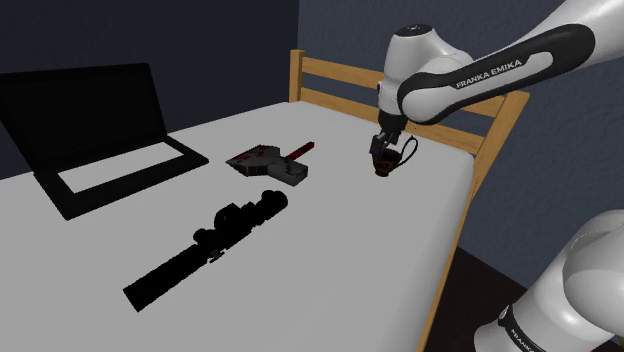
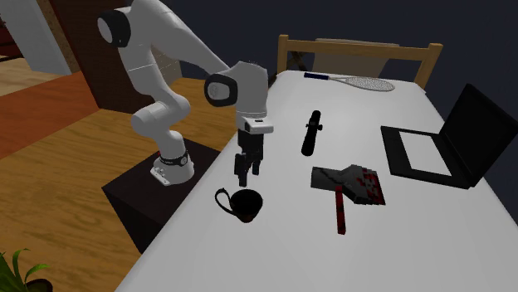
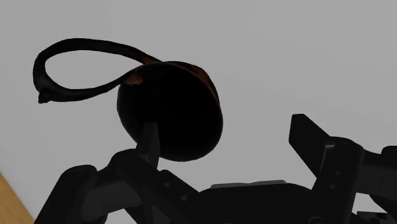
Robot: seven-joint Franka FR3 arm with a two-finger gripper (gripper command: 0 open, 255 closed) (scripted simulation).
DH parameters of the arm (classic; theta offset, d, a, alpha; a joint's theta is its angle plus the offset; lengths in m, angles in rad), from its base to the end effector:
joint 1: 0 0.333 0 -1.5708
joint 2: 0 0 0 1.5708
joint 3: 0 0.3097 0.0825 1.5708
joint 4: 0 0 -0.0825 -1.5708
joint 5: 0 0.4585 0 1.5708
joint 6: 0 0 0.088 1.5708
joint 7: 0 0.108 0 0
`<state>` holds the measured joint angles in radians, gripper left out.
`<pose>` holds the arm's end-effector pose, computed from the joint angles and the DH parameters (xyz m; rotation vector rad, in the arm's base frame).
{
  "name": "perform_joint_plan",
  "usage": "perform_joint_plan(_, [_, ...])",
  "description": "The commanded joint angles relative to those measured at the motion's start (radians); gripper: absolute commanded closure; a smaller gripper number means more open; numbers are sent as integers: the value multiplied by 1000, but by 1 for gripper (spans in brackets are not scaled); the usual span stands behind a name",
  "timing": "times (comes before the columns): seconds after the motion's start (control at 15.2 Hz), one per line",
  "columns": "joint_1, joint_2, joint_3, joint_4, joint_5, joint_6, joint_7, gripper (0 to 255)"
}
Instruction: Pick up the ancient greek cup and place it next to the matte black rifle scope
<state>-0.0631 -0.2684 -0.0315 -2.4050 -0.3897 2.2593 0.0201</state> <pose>0.5270 -0.0603 0.3825 2.8216 0.1650 0.1574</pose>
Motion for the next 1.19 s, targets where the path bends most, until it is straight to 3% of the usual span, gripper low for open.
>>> perform_joint_plan(0.0, [-5, 31, -1, 2, -19, 34, 7, 0])
perform_joint_plan(0.4, [-22, 94, -15, -23, -51, 124, 25, 0])
perform_joint_plan(0.92, [-22, 93, -15, -23, -51, 124, 25, 0])
perform_joint_plan(0.99, [-22, 93, -15, -23, -51, 124, 25, 255])
perform_joint_plan(1.12, [-22, 93, -15, -23, -51, 124, 25, 255])
